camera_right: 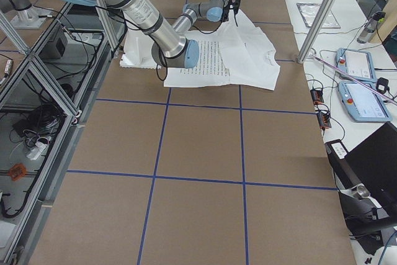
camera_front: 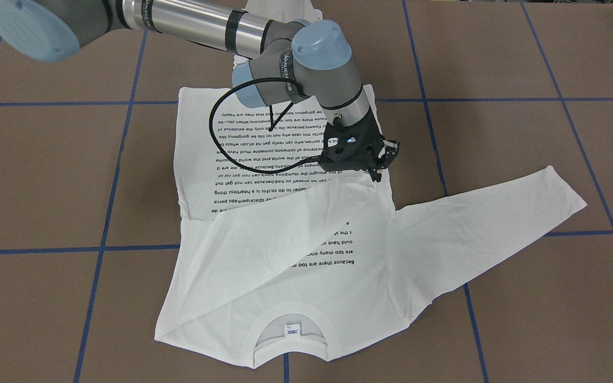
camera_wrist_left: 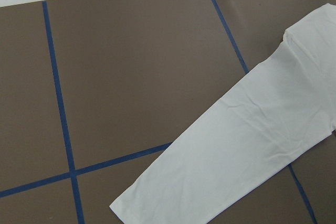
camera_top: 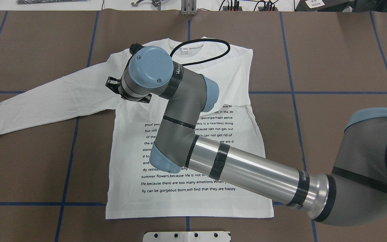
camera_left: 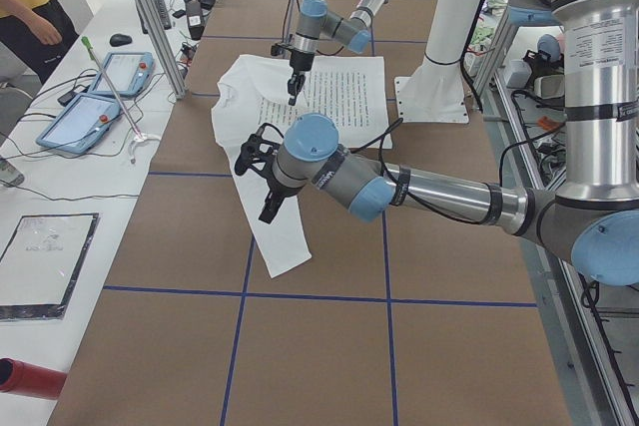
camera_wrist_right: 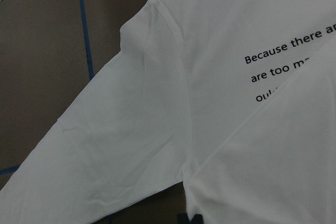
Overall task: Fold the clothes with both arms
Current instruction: 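Lay the sleeve diagonally over the shirt body and release it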
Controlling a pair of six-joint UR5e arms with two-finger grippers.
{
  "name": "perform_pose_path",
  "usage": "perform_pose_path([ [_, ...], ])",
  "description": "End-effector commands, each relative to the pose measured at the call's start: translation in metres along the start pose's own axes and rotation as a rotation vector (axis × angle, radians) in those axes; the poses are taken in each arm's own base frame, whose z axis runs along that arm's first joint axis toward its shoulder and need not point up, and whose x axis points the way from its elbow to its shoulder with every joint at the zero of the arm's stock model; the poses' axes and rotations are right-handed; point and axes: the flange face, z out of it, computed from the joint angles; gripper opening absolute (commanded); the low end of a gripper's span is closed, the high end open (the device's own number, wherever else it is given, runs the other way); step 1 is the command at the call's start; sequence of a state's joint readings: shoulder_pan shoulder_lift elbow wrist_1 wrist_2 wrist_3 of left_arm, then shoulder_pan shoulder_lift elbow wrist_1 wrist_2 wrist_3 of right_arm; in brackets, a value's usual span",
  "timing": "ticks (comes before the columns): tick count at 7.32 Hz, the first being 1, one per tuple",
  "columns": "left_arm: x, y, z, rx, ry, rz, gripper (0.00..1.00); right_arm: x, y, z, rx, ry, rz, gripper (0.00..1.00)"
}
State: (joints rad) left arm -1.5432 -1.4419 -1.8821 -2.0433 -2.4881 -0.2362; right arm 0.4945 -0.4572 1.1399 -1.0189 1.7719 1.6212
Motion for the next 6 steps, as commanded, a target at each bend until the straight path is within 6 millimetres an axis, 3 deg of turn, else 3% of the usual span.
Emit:
perform_pose_path([
  [1,-0.001,0.000,0.000,-0.001,0.000,-0.001,1.00,-0.020,-0.003,0.011,0.024,0.003,0.001,0.36],
  [2,-0.001,0.000,0.002,-0.002,0.000,0.000,1.00,-0.033,-0.005,0.014,0.047,0.006,0.006,0.70],
  [4,-0.002,0.000,0.003,-0.006,0.001,-0.003,1.00,-0.042,-0.008,0.015,0.060,0.008,0.013,0.87],
  [6,-0.005,0.000,0.018,-0.032,0.005,-0.013,1.00,-0.036,-0.050,-0.012,0.094,-0.012,0.084,0.96],
])
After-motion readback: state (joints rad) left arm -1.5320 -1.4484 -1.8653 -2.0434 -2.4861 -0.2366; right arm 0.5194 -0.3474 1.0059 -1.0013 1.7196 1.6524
